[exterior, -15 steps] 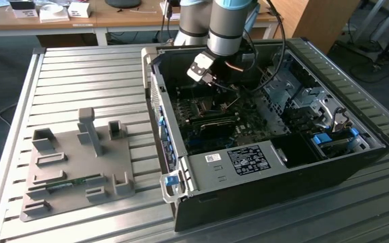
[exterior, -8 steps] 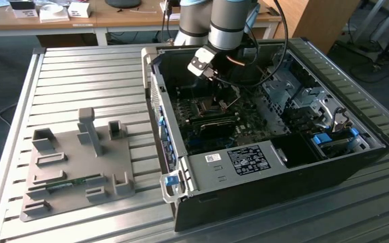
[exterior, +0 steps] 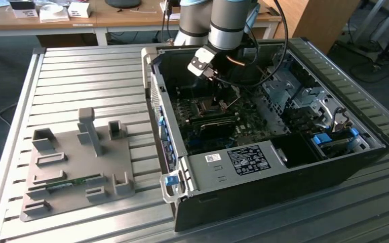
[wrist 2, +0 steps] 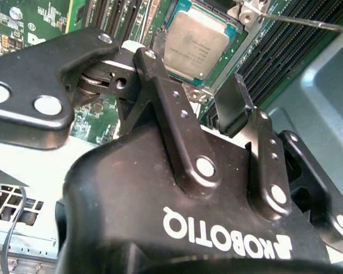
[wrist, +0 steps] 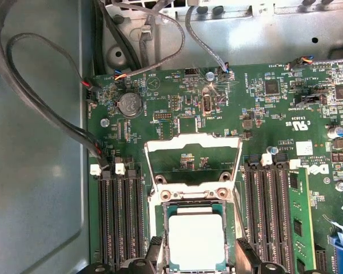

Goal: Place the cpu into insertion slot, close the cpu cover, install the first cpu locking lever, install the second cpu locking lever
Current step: 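Place the cpu into insertion slot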

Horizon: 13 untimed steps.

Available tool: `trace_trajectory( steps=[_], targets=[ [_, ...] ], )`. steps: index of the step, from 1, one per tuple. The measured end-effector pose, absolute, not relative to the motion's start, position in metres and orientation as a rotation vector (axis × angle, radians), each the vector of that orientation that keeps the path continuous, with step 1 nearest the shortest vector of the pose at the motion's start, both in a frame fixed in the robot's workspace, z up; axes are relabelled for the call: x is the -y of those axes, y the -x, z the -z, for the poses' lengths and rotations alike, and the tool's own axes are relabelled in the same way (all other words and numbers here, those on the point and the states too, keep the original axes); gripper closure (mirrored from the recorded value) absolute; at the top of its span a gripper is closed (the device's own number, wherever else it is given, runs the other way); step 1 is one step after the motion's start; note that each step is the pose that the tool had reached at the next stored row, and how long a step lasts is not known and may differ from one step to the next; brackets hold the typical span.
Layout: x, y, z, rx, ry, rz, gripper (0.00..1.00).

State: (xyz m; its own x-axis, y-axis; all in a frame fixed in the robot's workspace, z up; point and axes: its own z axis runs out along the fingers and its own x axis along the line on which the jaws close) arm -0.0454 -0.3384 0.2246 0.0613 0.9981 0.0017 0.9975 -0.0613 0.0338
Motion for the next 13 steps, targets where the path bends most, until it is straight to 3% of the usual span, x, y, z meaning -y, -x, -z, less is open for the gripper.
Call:
trace_trajectory(
  steps=[3, 4, 5, 7, 11, 13],
  targets=[
    [0.3384, 0.0454, -0.2246, -2.136, -2.271, -0.038, 0.40],
    [0.3384, 0.0454, -0.2246, -2.136, -2.271, -0.038, 0.47],
    [0.3384, 0.0454, -0.2246, -2.136, -2.271, -0.038, 0.47],
    [0.3384, 0.0454, -0.2246, -2.136, -2.271, -0.038, 0.59],
    [0.3384, 0.0453, -0.2246, -2.136, -2.271, -0.038, 0.71],
    [0.3384, 0.0453, -0.2246, -2.136, -2.271, -0.038, 0.83]
  ],
)
